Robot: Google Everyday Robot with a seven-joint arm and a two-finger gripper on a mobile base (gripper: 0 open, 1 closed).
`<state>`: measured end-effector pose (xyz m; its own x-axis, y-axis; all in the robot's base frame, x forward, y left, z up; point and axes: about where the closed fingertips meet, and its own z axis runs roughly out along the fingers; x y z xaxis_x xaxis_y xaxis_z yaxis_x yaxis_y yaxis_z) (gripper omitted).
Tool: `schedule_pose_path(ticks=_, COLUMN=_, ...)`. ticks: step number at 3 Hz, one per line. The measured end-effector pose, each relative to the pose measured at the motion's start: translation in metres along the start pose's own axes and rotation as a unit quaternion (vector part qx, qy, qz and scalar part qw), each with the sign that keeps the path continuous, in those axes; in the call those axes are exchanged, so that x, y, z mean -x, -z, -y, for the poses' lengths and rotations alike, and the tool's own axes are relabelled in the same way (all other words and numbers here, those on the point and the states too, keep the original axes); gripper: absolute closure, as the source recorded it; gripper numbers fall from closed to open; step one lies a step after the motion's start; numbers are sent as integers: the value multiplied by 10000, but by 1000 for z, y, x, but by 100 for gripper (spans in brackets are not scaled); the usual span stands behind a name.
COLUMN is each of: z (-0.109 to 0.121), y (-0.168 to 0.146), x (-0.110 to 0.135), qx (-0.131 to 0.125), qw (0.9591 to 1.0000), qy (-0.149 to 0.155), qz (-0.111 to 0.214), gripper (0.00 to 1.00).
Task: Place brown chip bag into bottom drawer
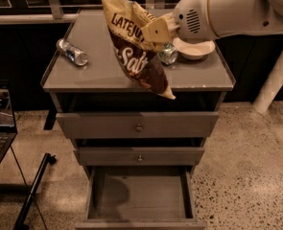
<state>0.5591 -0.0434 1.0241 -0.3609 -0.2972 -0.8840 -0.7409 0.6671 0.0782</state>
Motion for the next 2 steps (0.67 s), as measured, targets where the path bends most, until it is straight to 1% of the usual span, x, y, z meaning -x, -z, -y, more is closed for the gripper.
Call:
schedule_pose_path(ticks=1, z=-2, y=-1, x=1, qx=23, qw=10000, qy=17, qz=-3, gripper=100)
schedule_pose_path(ticks=2, z=-20, y=-3, x=0, qx=370, qw=9993, qy=68, qz=-57, gripper=100)
